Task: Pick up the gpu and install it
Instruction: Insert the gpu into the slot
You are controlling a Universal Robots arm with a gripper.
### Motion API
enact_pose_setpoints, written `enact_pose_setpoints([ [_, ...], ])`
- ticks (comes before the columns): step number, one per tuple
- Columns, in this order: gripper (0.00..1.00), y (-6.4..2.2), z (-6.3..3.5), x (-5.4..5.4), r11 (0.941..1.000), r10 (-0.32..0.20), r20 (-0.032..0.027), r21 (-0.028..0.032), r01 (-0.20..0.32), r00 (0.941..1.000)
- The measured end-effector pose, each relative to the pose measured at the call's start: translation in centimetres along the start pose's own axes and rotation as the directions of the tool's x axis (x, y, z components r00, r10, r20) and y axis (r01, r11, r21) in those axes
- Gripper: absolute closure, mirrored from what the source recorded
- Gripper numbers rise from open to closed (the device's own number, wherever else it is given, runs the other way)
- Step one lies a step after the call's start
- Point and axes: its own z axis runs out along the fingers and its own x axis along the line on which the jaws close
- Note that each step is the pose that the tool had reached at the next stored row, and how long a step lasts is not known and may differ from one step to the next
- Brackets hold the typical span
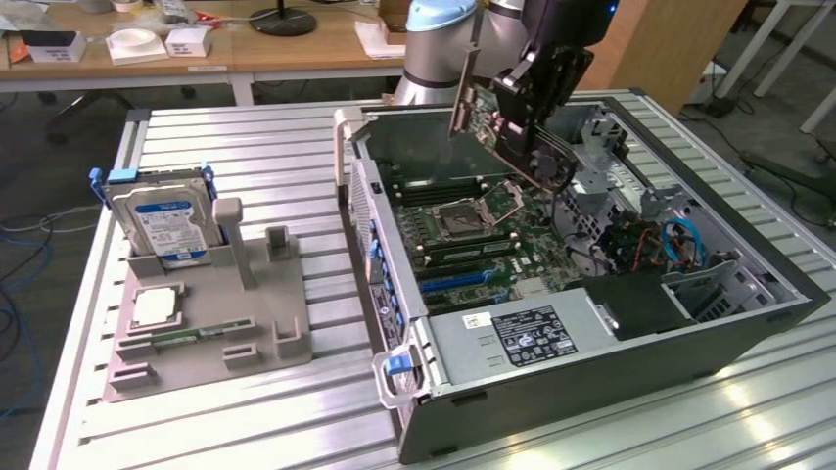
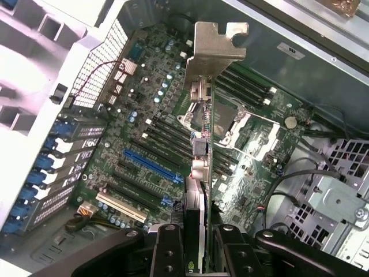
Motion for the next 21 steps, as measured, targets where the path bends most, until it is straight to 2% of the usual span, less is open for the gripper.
enact_pose_setpoints([
  [10, 0.73, -0.03, 0.00, 0.01, 0.9968, -0.080, -0.0008, -0.0013, 0.080, 0.9968],
  [21, 0.73, -0.04, 0.00, 0.02, 0.9866, -0.163, -0.0014, -0.0029, 0.163, 0.9866],
])
